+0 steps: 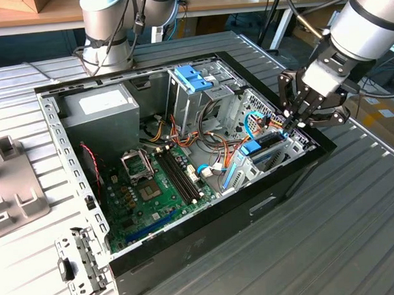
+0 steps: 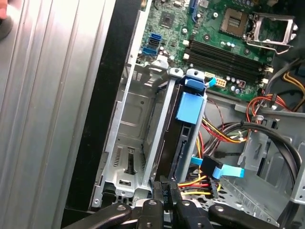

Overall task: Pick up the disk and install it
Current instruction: 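Insert the first disk wire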

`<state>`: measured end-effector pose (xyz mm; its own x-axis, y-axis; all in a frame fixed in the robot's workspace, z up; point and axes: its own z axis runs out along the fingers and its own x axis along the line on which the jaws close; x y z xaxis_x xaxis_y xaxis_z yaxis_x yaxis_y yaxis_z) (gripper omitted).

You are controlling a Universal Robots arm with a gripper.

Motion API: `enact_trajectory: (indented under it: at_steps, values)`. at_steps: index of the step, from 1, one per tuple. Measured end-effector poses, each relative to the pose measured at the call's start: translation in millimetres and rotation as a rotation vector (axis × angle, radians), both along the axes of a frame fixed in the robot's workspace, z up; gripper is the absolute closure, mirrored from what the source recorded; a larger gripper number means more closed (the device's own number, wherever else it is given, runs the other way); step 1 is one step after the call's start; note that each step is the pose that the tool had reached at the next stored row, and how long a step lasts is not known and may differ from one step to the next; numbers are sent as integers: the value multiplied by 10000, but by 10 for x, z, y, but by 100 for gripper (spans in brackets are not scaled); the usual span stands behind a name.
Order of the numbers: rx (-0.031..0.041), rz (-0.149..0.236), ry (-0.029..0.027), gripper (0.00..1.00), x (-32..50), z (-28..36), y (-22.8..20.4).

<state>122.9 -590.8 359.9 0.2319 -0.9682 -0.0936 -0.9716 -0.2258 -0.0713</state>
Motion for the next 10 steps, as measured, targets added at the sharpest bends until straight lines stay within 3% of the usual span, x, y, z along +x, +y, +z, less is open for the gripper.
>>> enact_trajectory:
  at_steps: [10]
  values:
    - [0,-1163,0,83,0,-24,0]
